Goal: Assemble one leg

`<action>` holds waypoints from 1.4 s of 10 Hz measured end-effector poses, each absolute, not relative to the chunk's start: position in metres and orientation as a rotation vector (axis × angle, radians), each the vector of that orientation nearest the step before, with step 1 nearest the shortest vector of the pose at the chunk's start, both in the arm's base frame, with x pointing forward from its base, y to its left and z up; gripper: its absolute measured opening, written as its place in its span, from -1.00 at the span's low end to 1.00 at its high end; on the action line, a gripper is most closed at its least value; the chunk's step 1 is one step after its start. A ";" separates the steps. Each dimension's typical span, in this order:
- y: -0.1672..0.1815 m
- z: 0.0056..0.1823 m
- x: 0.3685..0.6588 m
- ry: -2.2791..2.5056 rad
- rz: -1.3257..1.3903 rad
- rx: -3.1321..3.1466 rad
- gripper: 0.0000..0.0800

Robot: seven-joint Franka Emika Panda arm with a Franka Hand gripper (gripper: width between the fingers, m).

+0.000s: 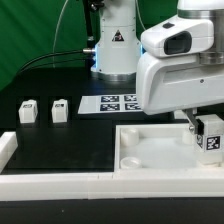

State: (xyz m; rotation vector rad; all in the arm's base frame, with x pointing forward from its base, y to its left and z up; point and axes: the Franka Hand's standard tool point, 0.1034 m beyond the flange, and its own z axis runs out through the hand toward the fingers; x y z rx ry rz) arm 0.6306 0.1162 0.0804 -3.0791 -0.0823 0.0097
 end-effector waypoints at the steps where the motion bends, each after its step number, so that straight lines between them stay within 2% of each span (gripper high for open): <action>1: 0.115 0.080 0.631 0.131 0.007 -3.075 -0.27; 9: 0.111 0.078 0.629 1.573 0.029 -2.649 -0.26; 14: 0.110 0.078 0.628 2.033 0.071 -2.304 -0.26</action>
Offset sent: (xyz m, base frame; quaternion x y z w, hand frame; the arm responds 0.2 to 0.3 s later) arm -0.0075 -0.0033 -0.0007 -0.0079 0.0102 0.3182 0.9479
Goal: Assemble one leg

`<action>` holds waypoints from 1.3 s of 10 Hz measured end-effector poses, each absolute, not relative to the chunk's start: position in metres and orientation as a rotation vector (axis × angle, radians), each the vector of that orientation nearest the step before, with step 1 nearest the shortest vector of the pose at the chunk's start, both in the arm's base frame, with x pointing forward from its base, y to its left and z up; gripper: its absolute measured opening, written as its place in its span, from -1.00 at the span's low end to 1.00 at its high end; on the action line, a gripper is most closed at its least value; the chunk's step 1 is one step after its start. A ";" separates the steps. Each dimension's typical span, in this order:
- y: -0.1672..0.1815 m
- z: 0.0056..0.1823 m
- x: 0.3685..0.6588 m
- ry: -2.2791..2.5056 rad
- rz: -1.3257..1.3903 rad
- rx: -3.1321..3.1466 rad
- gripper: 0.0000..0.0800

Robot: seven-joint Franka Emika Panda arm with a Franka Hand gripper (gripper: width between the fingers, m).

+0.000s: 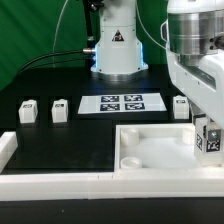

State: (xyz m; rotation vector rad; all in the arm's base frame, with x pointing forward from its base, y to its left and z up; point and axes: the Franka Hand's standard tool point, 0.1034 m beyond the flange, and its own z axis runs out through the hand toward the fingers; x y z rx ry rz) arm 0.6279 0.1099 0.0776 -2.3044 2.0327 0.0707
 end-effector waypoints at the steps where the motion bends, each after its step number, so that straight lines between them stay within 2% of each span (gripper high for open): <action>1: 0.110 0.078 0.628 2.014 0.070 -2.320 -0.26; 2: 0.111 0.077 0.628 2.017 0.075 -2.313 -0.01; 3: 0.112 0.077 0.627 2.012 0.078 -2.316 0.33; 4: 0.112 0.077 0.627 1.982 0.077 -2.340 0.33; 5: 0.112 0.076 0.627 1.969 0.078 -2.351 0.56; 13: 0.114 0.075 0.627 0.810 0.030 -2.977 0.62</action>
Offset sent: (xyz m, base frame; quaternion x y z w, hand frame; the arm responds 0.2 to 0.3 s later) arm 0.0000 0.0000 0.0000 0.0000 0.0000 -0.0899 0.9960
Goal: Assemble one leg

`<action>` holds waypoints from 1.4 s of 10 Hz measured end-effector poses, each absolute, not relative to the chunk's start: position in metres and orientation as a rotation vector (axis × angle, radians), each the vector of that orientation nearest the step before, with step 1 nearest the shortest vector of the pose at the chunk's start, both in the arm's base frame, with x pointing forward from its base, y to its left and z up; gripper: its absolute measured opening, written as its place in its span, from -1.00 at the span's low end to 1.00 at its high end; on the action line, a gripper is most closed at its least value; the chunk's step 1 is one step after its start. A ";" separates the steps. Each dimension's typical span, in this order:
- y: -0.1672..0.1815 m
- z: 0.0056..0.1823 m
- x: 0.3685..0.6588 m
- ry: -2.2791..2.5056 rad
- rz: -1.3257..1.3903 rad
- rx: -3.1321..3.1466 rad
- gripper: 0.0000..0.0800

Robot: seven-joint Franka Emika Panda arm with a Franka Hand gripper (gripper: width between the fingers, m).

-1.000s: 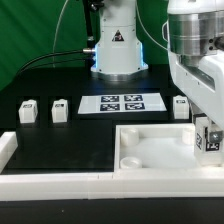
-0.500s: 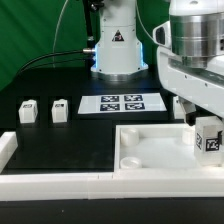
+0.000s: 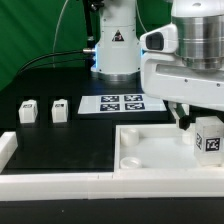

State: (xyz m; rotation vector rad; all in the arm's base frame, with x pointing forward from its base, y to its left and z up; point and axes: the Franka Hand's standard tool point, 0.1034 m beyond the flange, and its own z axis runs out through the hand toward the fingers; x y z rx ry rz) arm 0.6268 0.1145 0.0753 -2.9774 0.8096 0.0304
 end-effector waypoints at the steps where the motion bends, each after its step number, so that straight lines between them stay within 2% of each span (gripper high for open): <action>1: 0.113 0.076 0.628 0.568 0.023 -3.044 0.62; 6: 0.111 0.078 0.631 -0.119 0.013 -3.099 0.62; 9: 0.111 0.078 0.631 -0.136 0.012 -3.097 0.62; 10: 0.111 0.078 0.631 -0.136 0.012 -3.097 0.38; 11: 0.111 0.078 0.631 -0.136 0.012 -3.097 0.01; 12: 0.111 0.078 0.631 -0.136 0.012 -3.097 0.01; 13: 0.110 0.078 0.631 -0.136 0.012 -3.097 -0.27; 14: 0.111 0.078 0.631 -0.110 0.013 -3.097 -0.27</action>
Offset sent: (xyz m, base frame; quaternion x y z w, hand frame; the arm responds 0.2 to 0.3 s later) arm 0.0045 0.0006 0.0012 -0.0093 -0.0079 -0.2840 0.9587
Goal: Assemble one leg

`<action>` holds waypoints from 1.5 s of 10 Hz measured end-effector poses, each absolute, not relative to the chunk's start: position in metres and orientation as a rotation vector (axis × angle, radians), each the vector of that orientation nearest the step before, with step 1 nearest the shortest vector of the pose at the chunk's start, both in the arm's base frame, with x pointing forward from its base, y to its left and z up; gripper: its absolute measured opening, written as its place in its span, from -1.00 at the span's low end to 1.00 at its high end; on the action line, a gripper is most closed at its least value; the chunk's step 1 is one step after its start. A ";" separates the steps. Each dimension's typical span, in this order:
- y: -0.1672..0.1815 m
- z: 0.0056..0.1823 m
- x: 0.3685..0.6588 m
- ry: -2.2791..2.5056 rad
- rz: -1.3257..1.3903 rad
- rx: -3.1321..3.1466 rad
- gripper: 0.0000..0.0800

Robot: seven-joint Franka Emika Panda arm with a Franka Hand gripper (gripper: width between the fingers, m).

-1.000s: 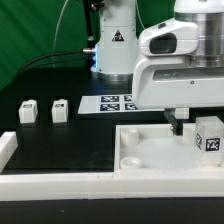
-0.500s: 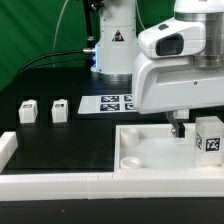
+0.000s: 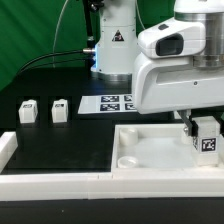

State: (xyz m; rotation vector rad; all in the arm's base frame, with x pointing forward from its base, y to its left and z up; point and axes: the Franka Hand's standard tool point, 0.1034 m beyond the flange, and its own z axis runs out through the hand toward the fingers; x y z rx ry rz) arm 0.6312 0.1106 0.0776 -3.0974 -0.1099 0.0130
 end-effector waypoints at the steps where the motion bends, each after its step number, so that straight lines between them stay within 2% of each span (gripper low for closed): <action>1: 0.111 0.078 0.631 -0.080 0.014 -3.098 -0.27; 3: 0.111 0.078 0.631 0.061 0.017 -3.097 -0.27; 10: 0.113 0.076 0.629 1.232 0.041 -2.844 -0.27; 15: 0.110 0.075 0.629 1.974 0.102 -2.348 -0.27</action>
Offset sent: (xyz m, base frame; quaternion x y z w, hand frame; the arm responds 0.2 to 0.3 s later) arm 0.0000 0.0000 0.0000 0.0000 0.0000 0.1790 0.9838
